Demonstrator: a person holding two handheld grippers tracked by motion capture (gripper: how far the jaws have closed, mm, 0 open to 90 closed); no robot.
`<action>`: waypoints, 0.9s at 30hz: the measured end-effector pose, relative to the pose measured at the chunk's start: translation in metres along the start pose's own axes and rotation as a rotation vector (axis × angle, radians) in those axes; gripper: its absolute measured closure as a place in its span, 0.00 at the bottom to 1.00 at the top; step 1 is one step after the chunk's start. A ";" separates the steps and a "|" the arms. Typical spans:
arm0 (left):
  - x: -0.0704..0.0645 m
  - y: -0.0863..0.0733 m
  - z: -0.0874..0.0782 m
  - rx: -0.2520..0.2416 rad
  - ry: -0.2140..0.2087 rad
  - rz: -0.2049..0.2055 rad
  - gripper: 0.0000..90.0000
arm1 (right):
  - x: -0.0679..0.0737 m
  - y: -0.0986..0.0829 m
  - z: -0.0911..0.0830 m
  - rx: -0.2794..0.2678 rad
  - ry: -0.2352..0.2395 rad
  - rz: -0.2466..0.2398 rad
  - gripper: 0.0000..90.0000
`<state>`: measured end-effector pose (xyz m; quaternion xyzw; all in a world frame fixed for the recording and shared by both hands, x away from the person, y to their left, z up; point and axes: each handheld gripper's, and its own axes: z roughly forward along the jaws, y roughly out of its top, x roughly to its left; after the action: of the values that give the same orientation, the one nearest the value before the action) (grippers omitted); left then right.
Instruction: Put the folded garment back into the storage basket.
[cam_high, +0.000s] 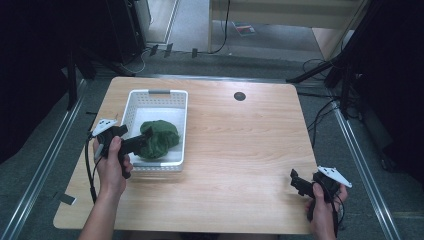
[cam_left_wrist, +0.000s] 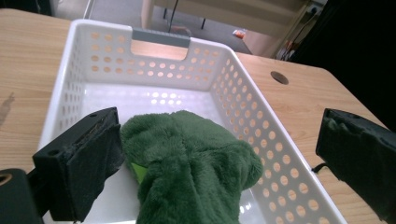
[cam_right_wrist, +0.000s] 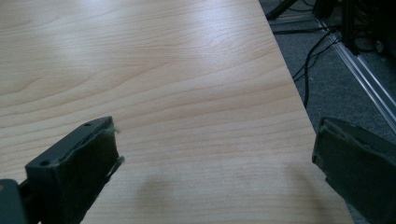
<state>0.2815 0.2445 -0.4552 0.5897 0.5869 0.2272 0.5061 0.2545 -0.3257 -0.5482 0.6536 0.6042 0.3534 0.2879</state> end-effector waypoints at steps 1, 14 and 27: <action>0.001 -0.001 -0.004 -0.007 -0.003 0.007 0.00 | 0.000 0.000 0.000 -0.001 0.000 -0.001 0.00; 0.018 -0.010 -0.040 -0.066 0.020 0.020 0.00 | 0.000 0.000 0.000 -0.002 -0.003 0.000 0.00; 0.039 -0.034 -0.070 -0.105 0.049 0.048 0.00 | 0.000 0.000 0.000 -0.007 -0.006 0.002 0.00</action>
<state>0.2138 0.2968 -0.4709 0.5706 0.5722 0.2838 0.5162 0.2541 -0.3254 -0.5482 0.6543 0.6015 0.3536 0.2916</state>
